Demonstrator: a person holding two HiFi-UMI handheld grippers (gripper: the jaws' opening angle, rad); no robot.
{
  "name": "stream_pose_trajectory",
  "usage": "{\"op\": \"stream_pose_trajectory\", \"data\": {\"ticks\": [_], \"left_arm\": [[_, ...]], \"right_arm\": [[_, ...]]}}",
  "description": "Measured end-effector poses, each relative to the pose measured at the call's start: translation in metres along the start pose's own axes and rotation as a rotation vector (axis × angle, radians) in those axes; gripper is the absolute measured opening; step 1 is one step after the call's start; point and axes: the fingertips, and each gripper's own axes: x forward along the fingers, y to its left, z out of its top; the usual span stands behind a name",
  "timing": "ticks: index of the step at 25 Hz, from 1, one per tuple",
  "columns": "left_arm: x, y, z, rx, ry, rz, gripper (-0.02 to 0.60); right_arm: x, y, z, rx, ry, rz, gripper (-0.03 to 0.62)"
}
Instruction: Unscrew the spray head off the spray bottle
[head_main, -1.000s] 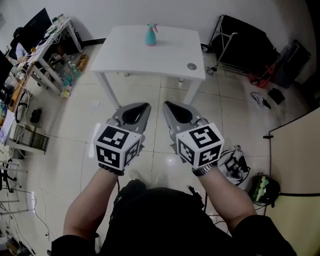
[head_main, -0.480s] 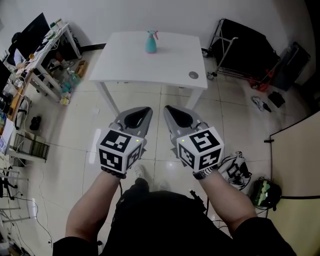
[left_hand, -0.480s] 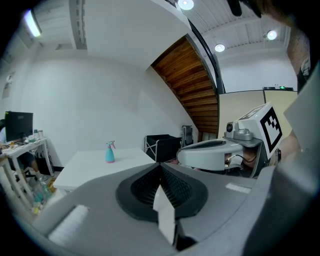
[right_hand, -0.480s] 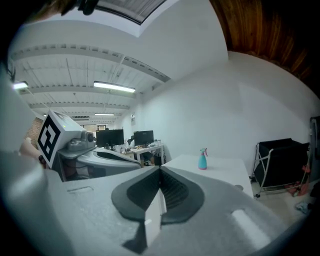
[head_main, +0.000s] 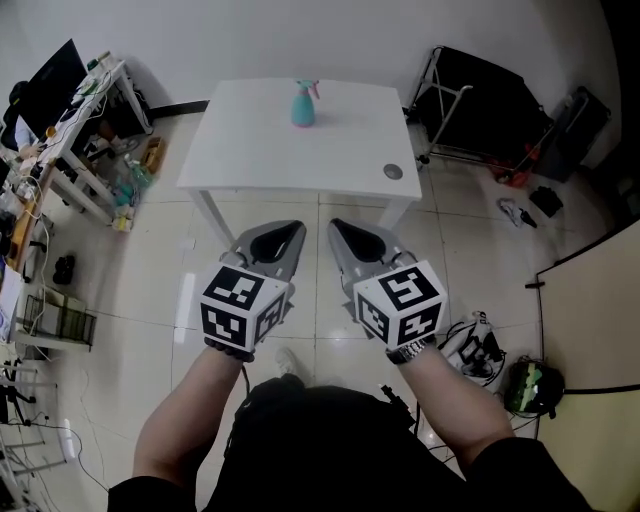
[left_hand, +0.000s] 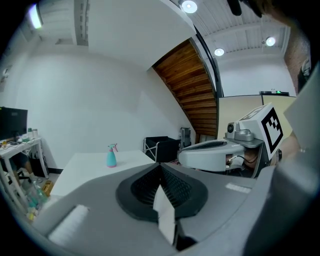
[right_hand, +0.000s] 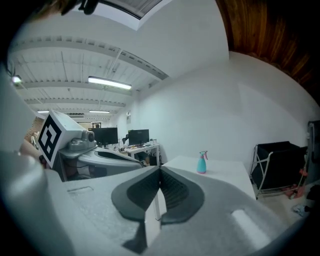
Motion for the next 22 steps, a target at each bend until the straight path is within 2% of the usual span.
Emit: {"op": "stream_pose_trajectory", "data": {"ticks": [12, 22], "left_arm": [[0.002, 0.060, 0.009, 0.008, 0.004, -0.065, 0.014], [0.009, 0.078, 0.009, 0.012, 0.008, -0.084, 0.014]], "right_arm": [[0.054, 0.007, 0.014, 0.017, 0.007, -0.073, -0.011], [0.073, 0.004, 0.018, 0.022, 0.006, -0.093, -0.011]]}}
